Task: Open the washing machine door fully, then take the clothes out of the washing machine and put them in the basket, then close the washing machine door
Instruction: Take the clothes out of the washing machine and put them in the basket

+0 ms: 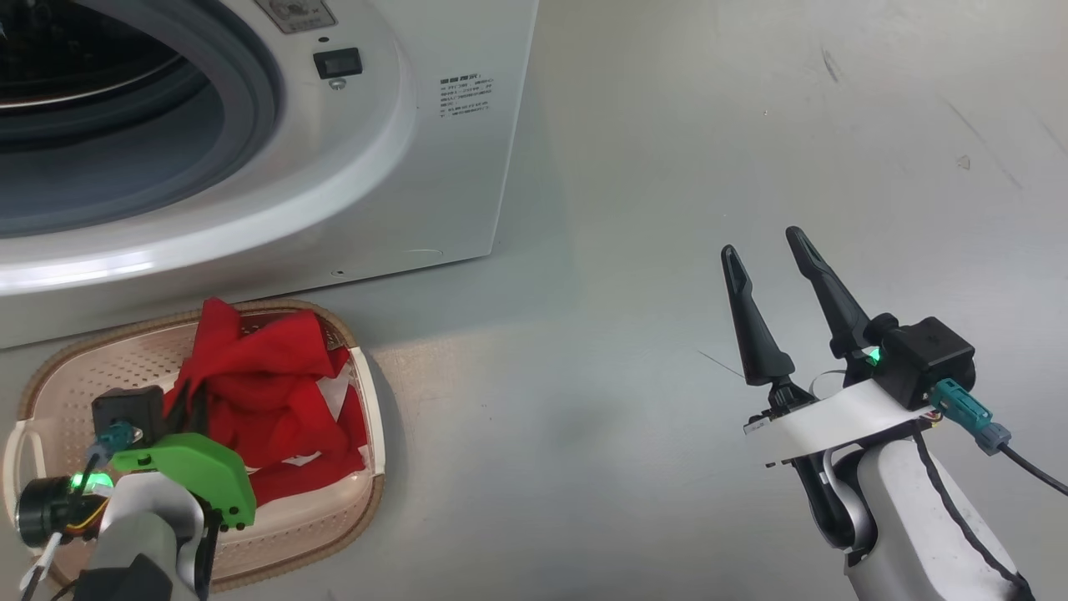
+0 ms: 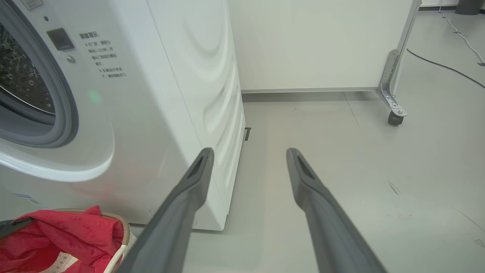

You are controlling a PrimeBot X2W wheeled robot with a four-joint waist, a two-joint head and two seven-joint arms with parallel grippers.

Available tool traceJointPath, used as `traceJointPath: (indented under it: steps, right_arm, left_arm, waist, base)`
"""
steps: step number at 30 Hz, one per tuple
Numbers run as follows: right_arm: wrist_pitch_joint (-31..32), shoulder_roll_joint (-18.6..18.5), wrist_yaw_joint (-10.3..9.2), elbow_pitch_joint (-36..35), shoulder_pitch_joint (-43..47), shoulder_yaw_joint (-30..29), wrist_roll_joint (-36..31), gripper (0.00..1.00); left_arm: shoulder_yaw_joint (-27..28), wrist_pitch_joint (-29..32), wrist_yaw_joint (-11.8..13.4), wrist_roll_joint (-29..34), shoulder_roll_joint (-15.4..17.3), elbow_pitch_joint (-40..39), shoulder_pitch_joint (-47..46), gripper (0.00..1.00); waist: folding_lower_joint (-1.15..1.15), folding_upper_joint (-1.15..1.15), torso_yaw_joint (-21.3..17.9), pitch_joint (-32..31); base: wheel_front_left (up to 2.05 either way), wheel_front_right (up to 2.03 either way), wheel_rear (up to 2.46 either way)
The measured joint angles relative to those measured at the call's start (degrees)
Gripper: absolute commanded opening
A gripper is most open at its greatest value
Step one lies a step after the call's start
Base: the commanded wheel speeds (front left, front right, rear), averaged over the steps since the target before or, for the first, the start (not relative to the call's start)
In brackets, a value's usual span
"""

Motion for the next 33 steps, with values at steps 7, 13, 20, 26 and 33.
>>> traceJointPath:
  steps: [7, 13, 20, 26, 33]
  right_arm:
    - [0.0, -0.1, 0.00, 0.1, -0.8, 0.2, -0.2, 1.00]
    - [0.0, -0.3, 0.00, 0.3, -0.9, 0.4, -0.3, 1.00]
    - [0.0, -0.4, 0.00, 0.7, -1.1, 0.7, -0.4, 1.00]
    - [0.0, -0.4, 0.00, 1.1, -1.4, 0.9, -0.4, 1.00]
    - [0.0, -0.4, 0.00, 1.8, -1.6, 0.5, -0.4, 1.00]
  left_arm:
    - [1.5, 0.6, 1.4, -0.7, 0.1, 6.1, -0.3, 0.00]
    - [2.5, 0.3, 1.5, -2.5, -0.1, 9.0, -1.8, 0.00]
    - [3.0, -1.6, 1.5, -3.0, -0.2, 11.5, -3.6, 0.00]
    - [3.4, -2.7, 1.6, -3.1, -0.2, 14.1, -4.4, 1.00]
    - [3.9, -4.6, 1.9, -3.6, -0.4, 16.4, -5.2, 1.00]
  waist:
    - [0.00, 0.00, 0.1, 0.6]
    - [0.00, 0.00, 0.3, 0.8]
    - [0.00, 0.00, 0.6, 0.6]
    - [0.00, 0.00, 0.7, 0.1]
    - [0.00, 0.00, 1.2, -0.9]
  base:
    - [0.00, 0.00, 0.00]
    - [0.00, 0.00, 0.00]
    - [0.00, 0.00, 0.00]
    - [0.00, 0.00, 0.00]
    - [0.00, 0.00, 0.00]
